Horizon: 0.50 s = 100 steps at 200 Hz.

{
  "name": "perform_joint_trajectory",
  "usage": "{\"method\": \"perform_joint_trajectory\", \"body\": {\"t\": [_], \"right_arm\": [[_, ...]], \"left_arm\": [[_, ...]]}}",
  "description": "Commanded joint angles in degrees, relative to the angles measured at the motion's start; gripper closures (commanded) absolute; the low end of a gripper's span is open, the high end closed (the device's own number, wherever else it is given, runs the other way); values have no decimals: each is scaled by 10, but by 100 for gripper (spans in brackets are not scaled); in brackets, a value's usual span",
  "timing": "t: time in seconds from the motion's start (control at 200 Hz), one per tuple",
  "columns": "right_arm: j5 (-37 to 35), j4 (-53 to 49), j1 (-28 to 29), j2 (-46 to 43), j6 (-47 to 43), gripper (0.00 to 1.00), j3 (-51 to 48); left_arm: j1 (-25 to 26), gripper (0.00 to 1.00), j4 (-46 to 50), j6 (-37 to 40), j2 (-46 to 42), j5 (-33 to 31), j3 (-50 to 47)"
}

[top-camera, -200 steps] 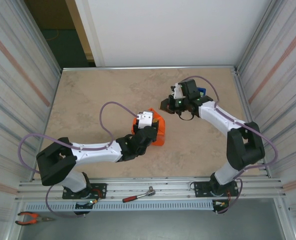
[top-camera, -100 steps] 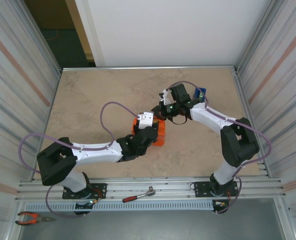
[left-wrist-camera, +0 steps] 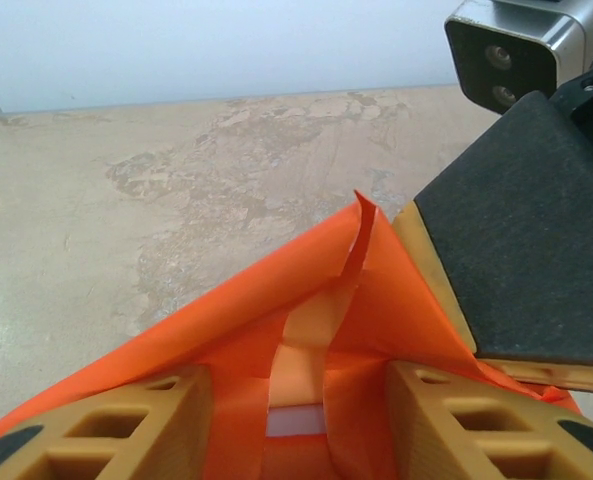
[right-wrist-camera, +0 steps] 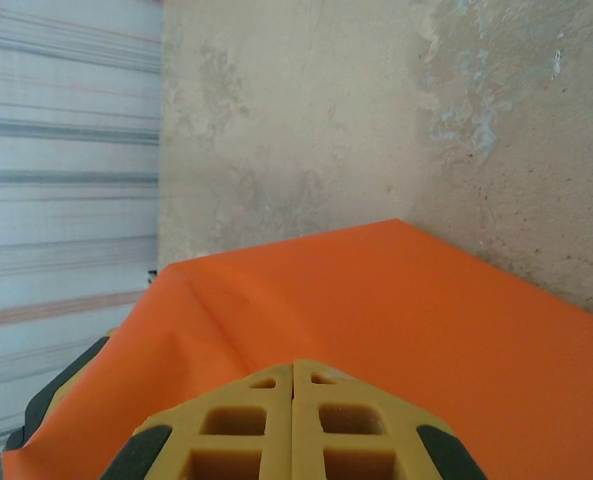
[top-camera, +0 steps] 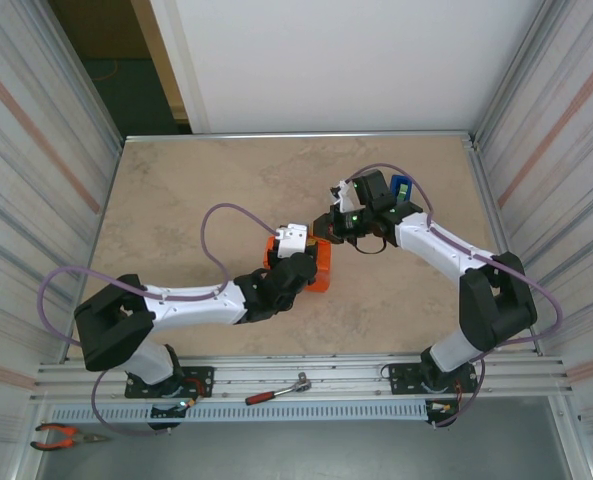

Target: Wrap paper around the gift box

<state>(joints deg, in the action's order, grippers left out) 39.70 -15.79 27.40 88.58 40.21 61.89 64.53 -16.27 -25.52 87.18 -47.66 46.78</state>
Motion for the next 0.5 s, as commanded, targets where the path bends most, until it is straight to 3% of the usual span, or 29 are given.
{"method": "perform_joint_trajectory", "body": {"t": [0.0,0.496], "right_arm": [[4,-69,8,-21,-16,100,-14],[-27,-119,5,-49,-17,100,-18]], "left_arm": [[-4,51,109,-61,41,25,-28],[-10,50,95,-63,24,40,-38]]}}
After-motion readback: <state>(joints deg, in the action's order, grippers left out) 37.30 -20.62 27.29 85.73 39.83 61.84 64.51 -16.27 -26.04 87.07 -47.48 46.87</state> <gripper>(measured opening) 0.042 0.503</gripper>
